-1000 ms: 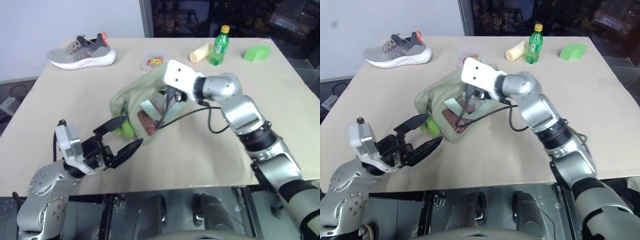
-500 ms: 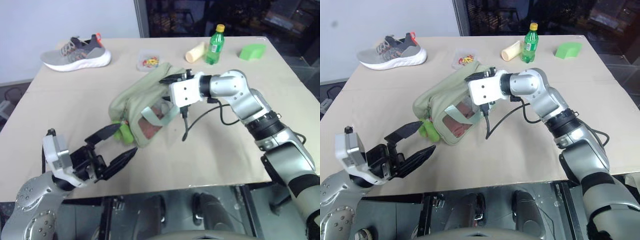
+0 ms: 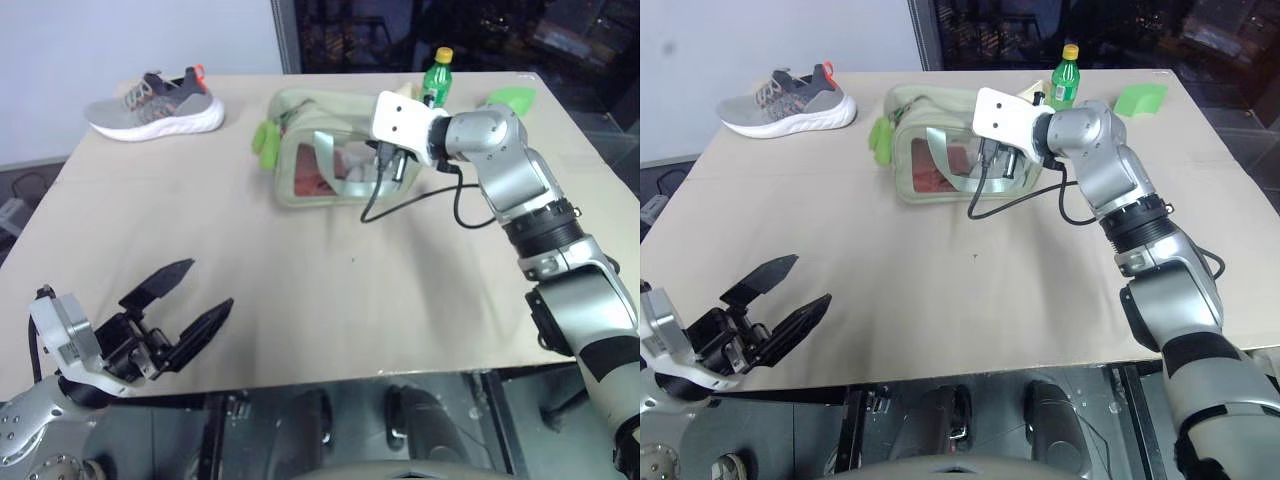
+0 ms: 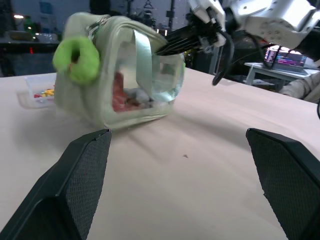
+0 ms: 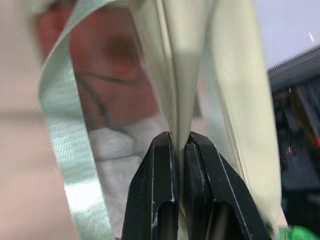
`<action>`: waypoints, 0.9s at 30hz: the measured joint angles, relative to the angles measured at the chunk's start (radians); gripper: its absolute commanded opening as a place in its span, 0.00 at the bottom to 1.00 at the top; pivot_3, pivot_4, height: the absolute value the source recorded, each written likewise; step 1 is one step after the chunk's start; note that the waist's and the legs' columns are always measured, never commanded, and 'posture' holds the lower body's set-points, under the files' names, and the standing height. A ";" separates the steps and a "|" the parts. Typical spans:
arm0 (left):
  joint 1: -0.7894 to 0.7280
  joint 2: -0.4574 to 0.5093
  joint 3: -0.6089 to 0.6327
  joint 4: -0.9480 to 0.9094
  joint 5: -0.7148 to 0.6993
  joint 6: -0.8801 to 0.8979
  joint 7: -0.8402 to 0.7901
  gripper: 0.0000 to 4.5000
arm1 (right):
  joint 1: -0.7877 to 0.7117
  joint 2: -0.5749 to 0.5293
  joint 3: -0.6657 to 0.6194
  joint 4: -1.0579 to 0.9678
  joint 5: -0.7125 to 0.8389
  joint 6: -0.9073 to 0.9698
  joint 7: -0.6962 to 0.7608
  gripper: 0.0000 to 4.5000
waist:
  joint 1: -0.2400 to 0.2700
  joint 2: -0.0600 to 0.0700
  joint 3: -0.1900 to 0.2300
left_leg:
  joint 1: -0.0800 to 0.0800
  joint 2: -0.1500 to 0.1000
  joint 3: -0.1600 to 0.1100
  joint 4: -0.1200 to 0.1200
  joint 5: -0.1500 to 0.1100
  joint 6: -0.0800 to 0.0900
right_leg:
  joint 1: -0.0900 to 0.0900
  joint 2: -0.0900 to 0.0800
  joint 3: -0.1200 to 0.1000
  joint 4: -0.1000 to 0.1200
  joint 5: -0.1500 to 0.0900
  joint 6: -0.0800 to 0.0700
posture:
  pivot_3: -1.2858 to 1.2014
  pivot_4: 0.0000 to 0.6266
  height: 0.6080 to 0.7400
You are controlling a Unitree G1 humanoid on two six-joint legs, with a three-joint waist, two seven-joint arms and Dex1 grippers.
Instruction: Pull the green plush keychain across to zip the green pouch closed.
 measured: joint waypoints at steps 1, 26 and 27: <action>-0.015 -0.002 0.000 0.006 0.002 0.000 0.014 1.00 | 0.011 -0.001 0.001 -0.034 -0.004 0.032 0.001 0.02 | -0.001 0.000 0.000 | 0.000 0.000 0.000 0.000 0.000 0.001 | 0.000 0.000 0.000 0.000 0.000 0.000 | 0.52 0.24 1.00; -0.456 0.034 -0.262 0.222 0.494 0.097 0.447 1.00 | 0.142 0.102 0.105 -0.309 -0.116 0.319 -0.076 0.02 | -0.009 -0.001 -0.001 | 0.001 -0.001 0.003 -0.001 0.002 0.003 | 0.000 0.001 0.001 0.001 0.002 -0.002 | 0.52 0.24 1.00; -0.470 0.034 -0.274 0.235 0.517 0.093 0.453 1.00 | 0.142 0.106 0.105 -0.309 -0.116 0.320 -0.079 0.02 | -0.009 -0.001 -0.001 | 0.001 -0.001 0.003 -0.001 0.002 0.003 | 0.000 0.002 0.001 0.001 0.002 -0.002 | 0.52 0.24 1.00</action>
